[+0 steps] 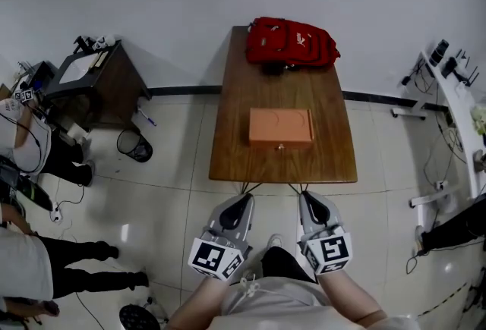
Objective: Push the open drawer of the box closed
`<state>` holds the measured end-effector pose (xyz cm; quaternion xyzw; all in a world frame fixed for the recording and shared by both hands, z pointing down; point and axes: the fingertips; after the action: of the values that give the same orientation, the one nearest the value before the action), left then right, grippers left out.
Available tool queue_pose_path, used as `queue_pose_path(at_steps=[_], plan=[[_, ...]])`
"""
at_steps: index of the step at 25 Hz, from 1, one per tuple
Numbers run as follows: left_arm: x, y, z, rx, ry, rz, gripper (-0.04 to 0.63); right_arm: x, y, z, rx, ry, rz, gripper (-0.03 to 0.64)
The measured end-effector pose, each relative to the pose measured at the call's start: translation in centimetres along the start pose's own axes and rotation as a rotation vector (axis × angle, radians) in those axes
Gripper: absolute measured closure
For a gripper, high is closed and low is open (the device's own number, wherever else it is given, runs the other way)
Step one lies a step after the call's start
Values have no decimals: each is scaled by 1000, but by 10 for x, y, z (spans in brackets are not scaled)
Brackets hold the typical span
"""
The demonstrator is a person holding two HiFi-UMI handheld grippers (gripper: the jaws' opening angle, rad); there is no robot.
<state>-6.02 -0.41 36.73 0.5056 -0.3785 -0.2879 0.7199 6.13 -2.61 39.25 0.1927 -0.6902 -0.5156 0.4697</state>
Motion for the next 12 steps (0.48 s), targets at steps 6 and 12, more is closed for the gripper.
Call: queue_pose_path(at_steps=[6, 12], plan=[[-68, 16, -24, 32, 41, 5, 589, -54, 12, 58, 22, 35, -40, 609], [-116, 41, -47, 27, 78, 17, 589, -97, 40, 107, -27, 44, -28, 609]])
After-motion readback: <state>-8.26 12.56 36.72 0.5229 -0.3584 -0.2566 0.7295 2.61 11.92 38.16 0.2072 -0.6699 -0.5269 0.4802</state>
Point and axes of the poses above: the fingertips, and each gripper's own axes: x forward along the fingers, z to its left, y out of its underside, and after that the axes turned 15 degrees about z, right-handed
